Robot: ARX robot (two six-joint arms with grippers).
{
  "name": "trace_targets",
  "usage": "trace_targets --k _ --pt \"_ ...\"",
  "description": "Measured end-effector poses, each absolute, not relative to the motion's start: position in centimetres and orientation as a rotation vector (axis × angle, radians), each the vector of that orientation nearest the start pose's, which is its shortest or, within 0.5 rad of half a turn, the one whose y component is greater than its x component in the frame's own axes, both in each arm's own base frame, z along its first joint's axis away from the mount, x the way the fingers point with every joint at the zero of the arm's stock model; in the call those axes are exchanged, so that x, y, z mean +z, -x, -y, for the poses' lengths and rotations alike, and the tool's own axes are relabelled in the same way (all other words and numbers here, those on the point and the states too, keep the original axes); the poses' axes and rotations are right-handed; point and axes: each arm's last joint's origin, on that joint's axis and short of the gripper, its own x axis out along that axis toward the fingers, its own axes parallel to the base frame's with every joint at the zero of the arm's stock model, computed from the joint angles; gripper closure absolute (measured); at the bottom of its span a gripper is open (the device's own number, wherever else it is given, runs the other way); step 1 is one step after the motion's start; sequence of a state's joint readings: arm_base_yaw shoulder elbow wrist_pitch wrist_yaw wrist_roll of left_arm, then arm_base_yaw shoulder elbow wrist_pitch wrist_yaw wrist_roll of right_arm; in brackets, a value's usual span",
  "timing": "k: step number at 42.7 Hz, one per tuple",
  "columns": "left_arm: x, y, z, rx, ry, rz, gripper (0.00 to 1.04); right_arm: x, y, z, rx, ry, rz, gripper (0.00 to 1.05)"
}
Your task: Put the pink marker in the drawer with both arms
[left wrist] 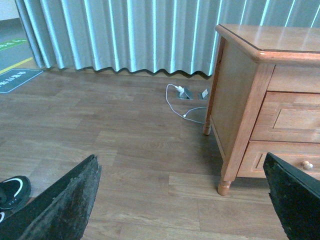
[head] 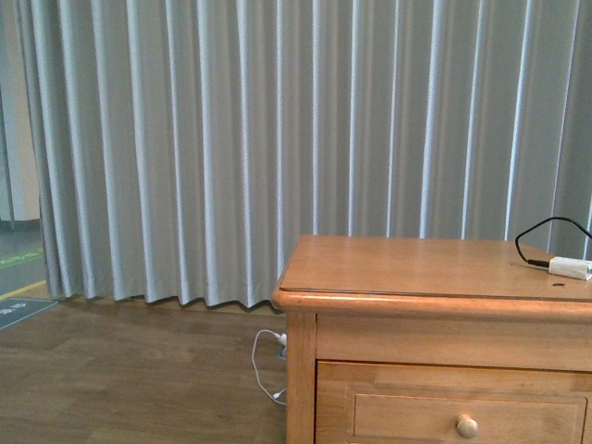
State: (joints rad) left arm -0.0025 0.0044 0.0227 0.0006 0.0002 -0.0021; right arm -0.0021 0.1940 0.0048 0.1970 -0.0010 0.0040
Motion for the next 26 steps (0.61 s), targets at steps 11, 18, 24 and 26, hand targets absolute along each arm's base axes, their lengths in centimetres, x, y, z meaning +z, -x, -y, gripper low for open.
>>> trace_targets --k 11,18,24,26 --pt "17.1 -9.7 0.0 -0.002 0.002 0.019 0.06 16.5 -9.8 0.0 -0.001 -0.004 0.002 1.03" --pt "17.1 -9.7 0.0 -0.002 0.002 0.019 0.06 16.5 -9.8 0.0 -0.001 -0.004 0.003 1.03" --pt "17.1 -9.7 0.0 -0.002 0.002 0.019 0.06 16.5 -9.8 0.0 -0.001 -0.002 0.003 0.76" --pt "17.1 -9.7 0.0 -0.002 0.002 0.019 0.06 16.5 -9.8 0.0 -0.001 -0.002 0.003 0.69"
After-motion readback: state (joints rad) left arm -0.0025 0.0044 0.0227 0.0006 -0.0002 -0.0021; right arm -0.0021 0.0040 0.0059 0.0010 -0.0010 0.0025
